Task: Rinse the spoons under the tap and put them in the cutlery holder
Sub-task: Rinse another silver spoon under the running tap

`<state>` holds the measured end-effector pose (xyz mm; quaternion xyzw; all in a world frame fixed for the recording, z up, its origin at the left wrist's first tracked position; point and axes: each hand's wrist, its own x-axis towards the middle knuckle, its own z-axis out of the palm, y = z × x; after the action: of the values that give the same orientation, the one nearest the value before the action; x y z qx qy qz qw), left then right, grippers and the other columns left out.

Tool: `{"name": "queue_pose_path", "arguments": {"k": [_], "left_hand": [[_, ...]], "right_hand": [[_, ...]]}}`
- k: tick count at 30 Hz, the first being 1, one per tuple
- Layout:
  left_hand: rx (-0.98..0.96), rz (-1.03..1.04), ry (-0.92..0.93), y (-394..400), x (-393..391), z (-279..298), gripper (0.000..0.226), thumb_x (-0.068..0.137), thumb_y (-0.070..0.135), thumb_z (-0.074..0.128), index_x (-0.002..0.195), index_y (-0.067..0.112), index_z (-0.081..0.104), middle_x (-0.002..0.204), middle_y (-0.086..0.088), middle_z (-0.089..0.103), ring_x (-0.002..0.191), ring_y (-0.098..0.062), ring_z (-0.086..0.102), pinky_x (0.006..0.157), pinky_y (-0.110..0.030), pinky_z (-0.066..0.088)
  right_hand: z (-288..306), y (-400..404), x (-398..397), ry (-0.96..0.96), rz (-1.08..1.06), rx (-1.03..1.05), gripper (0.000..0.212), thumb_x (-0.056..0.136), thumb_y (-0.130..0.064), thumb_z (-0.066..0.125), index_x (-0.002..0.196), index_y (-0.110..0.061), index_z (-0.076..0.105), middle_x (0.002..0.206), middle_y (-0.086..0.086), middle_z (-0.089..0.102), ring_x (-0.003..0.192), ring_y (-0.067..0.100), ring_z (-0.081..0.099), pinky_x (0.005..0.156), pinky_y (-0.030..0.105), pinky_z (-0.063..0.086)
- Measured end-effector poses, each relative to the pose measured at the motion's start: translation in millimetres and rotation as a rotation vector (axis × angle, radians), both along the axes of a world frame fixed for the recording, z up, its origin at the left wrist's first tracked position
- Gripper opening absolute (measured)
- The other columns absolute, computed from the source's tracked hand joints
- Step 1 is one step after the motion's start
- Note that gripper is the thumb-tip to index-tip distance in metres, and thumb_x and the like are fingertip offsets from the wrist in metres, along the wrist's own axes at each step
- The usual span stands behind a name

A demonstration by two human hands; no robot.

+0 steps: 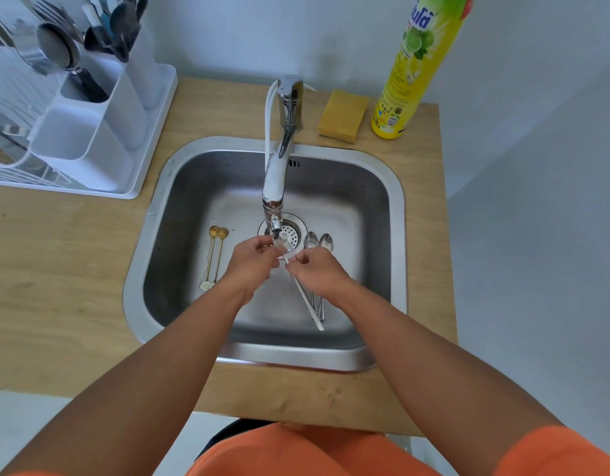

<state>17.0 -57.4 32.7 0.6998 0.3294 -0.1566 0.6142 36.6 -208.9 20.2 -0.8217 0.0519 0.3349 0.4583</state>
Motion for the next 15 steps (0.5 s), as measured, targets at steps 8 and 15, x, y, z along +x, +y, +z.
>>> {"name": "queue_pose_path", "arguments": {"k": [8,15], "left_hand": [[0.109,0.113,-0.071,-11,-4,-1,0.02,0.097,0.045,0.069,0.091,0.027,0.077,0.082,0.011,0.076,0.068,-0.005,0.067,0.061,-0.024,0.047],[0.182,0.083,-0.189,-16,-8,2,0.009,0.099,0.027,0.07,0.096,0.03,0.077,0.089,0.009,0.078,0.084,-0.007,0.071,0.079,-0.025,0.057]], "right_hand": [[-4,-7,-2,-0.135,0.119,-0.013,0.014,0.104,-0.028,0.055,0.095,-0.024,0.065,0.088,-0.006,0.065,0.078,0.015,0.058,0.078,0.035,0.05],[-3,-6,-3,-0.137,0.077,0.033,0.014,0.103,-0.026,0.059,0.093,-0.025,0.068,0.088,-0.006,0.071,0.078,0.011,0.061,0.074,0.027,0.047]]}}
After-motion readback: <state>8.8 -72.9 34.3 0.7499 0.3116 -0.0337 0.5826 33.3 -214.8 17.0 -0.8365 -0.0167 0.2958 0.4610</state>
